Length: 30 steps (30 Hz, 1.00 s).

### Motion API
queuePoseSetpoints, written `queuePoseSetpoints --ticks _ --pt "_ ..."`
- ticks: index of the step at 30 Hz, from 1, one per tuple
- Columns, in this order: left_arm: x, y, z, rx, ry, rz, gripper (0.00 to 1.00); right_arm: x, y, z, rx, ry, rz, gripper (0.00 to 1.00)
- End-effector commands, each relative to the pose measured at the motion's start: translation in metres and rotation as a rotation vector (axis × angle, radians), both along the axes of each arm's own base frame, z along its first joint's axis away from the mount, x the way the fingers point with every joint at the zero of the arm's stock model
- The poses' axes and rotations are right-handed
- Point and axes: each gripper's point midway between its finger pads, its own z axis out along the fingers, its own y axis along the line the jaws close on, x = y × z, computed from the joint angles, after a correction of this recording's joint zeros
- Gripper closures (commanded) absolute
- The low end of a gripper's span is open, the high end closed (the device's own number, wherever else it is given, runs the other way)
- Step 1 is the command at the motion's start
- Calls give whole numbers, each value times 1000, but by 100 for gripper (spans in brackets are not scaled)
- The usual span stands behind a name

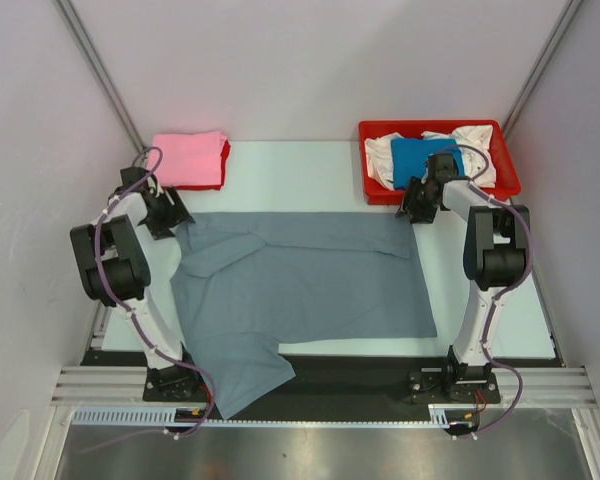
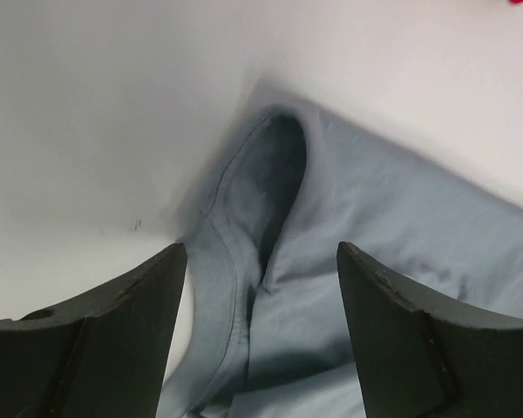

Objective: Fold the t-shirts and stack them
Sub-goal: Fold the tshirt

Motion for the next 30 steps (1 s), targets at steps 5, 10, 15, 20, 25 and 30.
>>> queuePoseSetpoints --ticks 5,10,15,20,25,30 --pt "40 6 14 5 -78 -18 29 19 2 -2 -44 -20 40 50" --pt "42 1 15 -7 -94 -1 33 13 -2 -2 -61 -9 29 59" --pt "47 -3 14 -31 -86 -2 46 16 -6 3 -73 -40 16 71" --pt "51 -5 13 -33 -89 -5 48 26 -3 8 -54 -67 3 86" --pt "55 -10 10 -49 -84 -22 51 29 -7 15 -62 -95 -39 96" --pt "60 -7 5 -46 -80 -8 64 36 -11 16 -81 -116 -60 98"
